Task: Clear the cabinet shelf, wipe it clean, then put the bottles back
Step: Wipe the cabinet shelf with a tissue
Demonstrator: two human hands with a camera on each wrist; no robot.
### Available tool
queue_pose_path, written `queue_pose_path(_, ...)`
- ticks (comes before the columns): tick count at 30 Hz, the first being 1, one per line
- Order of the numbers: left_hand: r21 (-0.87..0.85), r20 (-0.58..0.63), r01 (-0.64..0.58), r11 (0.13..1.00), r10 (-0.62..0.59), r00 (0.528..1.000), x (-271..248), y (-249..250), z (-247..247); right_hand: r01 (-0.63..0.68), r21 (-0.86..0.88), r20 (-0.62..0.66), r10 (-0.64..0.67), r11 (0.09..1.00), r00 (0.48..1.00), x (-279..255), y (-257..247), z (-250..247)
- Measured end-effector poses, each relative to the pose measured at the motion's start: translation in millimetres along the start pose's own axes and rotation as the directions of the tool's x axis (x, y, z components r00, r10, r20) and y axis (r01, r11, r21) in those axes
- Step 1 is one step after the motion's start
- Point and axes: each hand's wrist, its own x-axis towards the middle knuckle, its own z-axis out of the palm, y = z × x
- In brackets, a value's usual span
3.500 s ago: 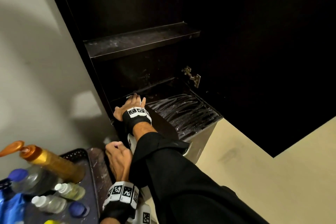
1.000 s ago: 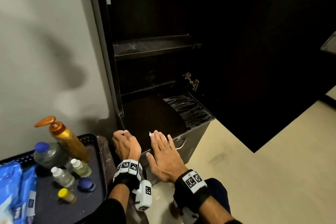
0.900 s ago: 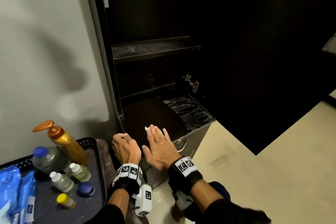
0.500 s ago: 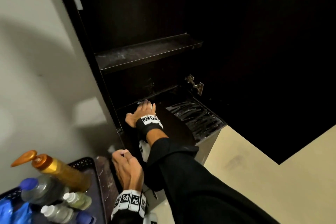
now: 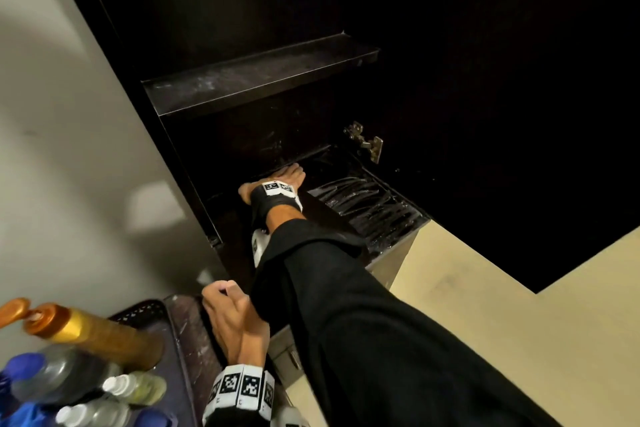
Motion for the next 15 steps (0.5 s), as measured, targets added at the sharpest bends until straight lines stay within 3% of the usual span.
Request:
queue_pose_path(2, -0.034, -0.04, 0.084, 0.996, -0.085, 0.996, 1, 4, 2, -0.018, -0.006, -0.031, 0.018, 1.0, 0.999, 12, 13, 1)
queue_pose_path(6, -0.039, -0.06, 0.105, 0.994, -0.107, 0.992, -3, 9, 2, 0.002, -0.017, -0.06, -0.003, 1.0, 0.998, 11, 30, 8)
queue_pose_path(15, -0.008, -0.063, 0.121, 0.993, -0.121, 0.991, -5, 12, 2, 0.054, -0.039, -0.085, -0.057, 0.998, 0.995, -59, 136, 22)
